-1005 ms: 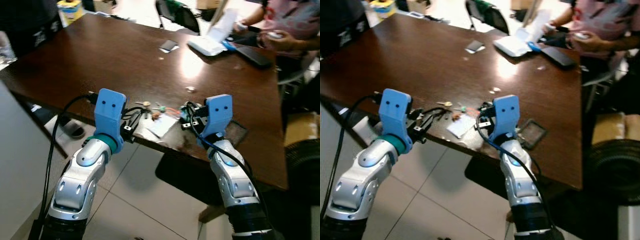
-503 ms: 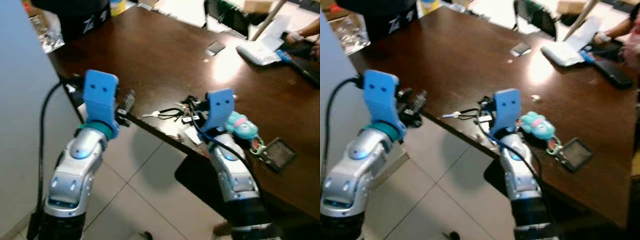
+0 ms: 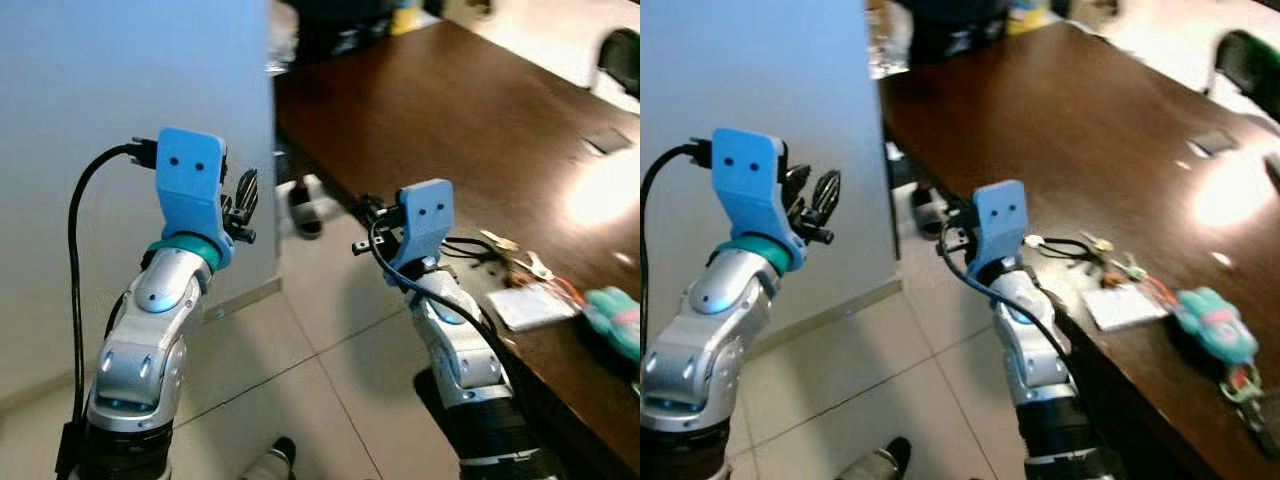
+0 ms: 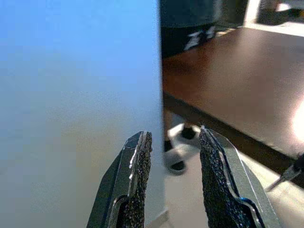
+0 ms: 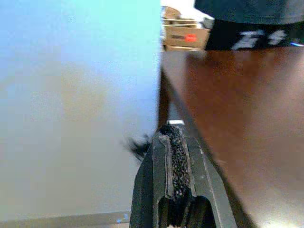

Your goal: Hang keys on a hook

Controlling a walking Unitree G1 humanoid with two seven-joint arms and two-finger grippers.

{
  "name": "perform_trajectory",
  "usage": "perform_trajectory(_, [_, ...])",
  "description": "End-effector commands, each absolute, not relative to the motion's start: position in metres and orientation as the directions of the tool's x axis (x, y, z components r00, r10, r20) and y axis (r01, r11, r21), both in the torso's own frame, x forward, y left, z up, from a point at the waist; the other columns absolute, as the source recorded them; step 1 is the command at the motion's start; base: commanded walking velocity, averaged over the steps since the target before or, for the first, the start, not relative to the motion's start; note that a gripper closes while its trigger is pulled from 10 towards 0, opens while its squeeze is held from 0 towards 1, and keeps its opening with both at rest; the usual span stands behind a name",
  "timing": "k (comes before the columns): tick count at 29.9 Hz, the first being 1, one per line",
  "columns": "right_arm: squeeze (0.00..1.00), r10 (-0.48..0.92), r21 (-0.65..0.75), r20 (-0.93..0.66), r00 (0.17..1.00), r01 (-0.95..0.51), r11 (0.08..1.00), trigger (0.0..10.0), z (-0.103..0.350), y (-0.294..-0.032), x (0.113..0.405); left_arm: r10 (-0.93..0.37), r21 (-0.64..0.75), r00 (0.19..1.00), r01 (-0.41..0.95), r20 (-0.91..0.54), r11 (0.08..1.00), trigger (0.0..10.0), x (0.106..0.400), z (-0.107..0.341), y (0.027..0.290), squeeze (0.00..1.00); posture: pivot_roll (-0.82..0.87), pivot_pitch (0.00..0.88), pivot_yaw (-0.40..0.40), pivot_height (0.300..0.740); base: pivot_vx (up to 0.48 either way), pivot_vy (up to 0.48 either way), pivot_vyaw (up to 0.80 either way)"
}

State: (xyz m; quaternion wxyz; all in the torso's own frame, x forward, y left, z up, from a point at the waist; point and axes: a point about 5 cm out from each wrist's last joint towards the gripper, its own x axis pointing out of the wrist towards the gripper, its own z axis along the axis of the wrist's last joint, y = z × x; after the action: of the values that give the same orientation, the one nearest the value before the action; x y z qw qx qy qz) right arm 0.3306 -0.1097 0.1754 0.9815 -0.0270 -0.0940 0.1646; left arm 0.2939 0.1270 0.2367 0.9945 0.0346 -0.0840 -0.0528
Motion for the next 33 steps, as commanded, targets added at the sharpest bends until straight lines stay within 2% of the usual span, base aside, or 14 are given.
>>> perform_trajectory(1, [0.0,0.325,-0.086,0.168,0.931,-0.315,0.945,10.0,0.172,-0.111,0.328,-0.086,0.116,0.976,0.064,0.2,0.991,10.0,0.292,0.242,0.129,0.0,0.16,0.067,0.052,0.74,0.0,0.0,0.8])
perform_trajectory(6, [0.0,0.34,-0.122,0.198,0.919,-0.321,0.939,10.0,0.179,-0.109,0.327,-0.018,0.145,0.961,-0.023,0.274,0.989,10.0,0.293,0.255,0.137,0.0,0.16,0.067,0.056,0.74,0.0,0.0,0.8])
perform_trajectory(11, [0.0,0.341,-0.123,0.225,0.913,-0.321,0.939,10.0,0.187,-0.108,0.327,-0.025,0.163,0.956,-0.025,0.292,0.986,10.0,0.292,0.259,0.137,0.0,0.17,0.067,0.059,0.74,0.0,0.0,0.8])
perform_trajectory(18, [0.0,0.327,-0.095,0.354,0.876,-0.314,0.945,10.0,0.224,-0.107,0.327,-0.058,0.195,0.944,-0.006,0.323,0.981,10.0,0.292,0.265,0.131,0.0,0.16,0.065,0.062,0.74,0.0,0.0,0.8])
perform_trajectory(24, [0.0,0.319,-0.068,0.384,0.867,-0.318,0.946,10.0,0.23,-0.108,0.327,-0.075,0.203,0.938,0.005,0.339,0.979,10.0,0.291,0.266,0.129,0.0,0.16,0.063,0.061,0.74,0.347,0.0,0.74])
perform_trajectory(33, [0.0,0.316,-0.015,0.456,0.832,-0.348,0.937,10.0,0.242,-0.107,0.321,-0.076,0.201,0.935,0.004,0.347,0.98,10.0,0.293,0.268,0.128,0.0,0.16,0.058,0.059,0.74,0.48,0.0,0.0])
